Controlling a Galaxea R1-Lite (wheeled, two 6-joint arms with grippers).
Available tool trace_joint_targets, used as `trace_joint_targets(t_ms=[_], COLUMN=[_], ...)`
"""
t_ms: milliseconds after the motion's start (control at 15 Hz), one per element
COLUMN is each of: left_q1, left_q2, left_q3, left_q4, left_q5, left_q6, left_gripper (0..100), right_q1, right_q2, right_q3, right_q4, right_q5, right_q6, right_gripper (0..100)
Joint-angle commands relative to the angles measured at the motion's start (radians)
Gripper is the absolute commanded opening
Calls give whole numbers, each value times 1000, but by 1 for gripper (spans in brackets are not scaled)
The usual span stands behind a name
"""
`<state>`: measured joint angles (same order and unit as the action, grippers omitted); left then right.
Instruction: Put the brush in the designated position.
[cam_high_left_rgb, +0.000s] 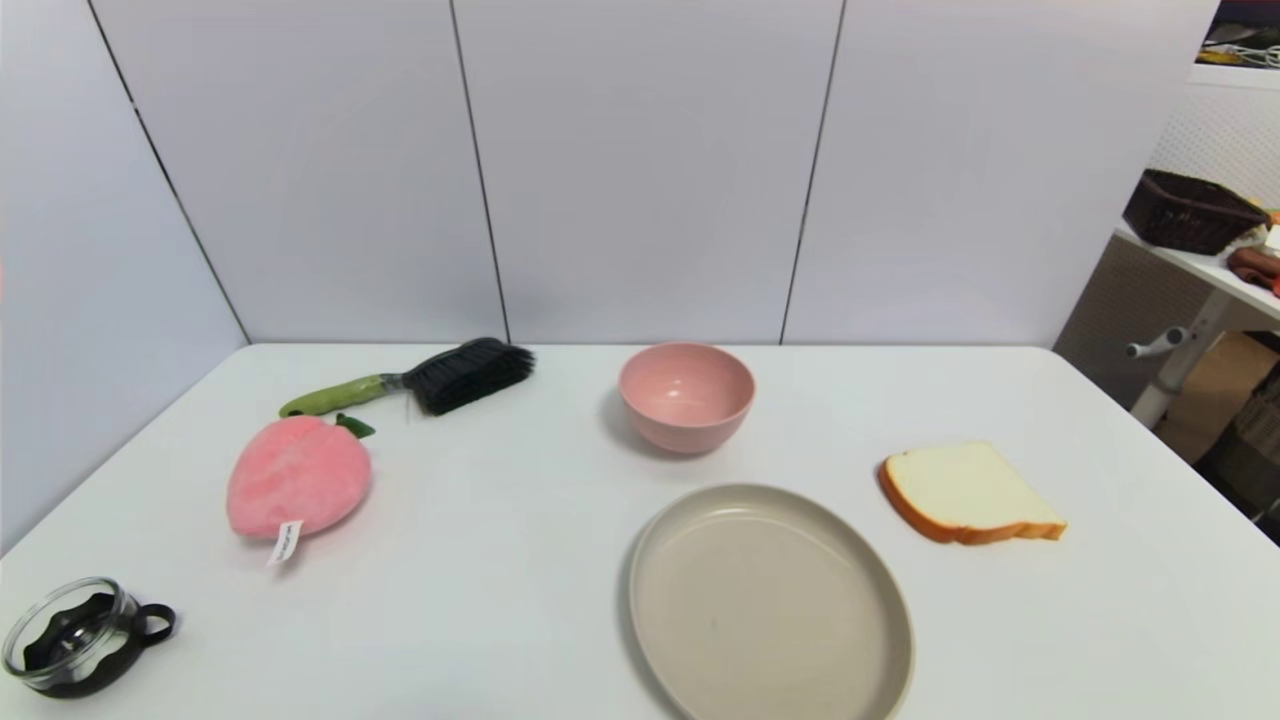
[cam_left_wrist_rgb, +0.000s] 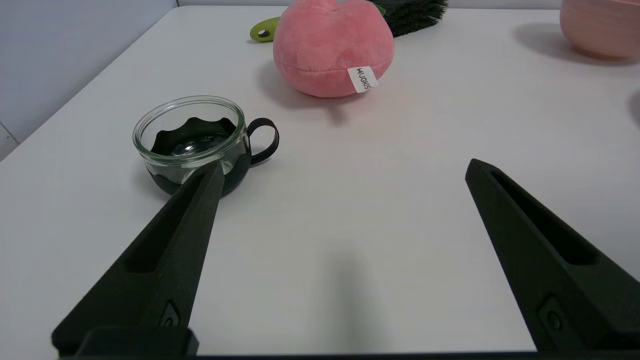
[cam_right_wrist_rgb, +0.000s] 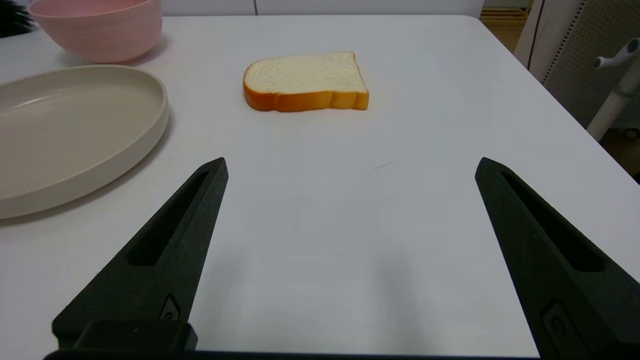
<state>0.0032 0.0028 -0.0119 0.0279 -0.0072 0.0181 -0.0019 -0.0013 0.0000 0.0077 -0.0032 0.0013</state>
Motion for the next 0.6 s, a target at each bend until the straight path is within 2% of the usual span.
trace_joint_targets(t_ms=[67, 267, 400, 533, 600], left_q1=[40, 77, 75, 72, 72], left_q2=[322, 706, 922, 1157, 1290], left_q3=[-232, -568, -738, -942, -1066], left_q4=[-32, -146, -177, -166, -114], left_q5=[-5, -31, -31, -40, -65], left_q6=[0, 71, 143, 289, 395], left_gripper=[100, 100, 100, 100, 100], right_q1=[0, 0, 0, 0, 0], right_q2=[1, 1, 1, 1, 1], right_q3=[2, 2, 2, 2, 2], right_q4=[0, 0, 0, 0, 0], right_q5=[0, 0, 0, 0, 0], right_q6=[0, 0, 0, 0, 0], right_gripper=[100, 100, 100, 100, 100])
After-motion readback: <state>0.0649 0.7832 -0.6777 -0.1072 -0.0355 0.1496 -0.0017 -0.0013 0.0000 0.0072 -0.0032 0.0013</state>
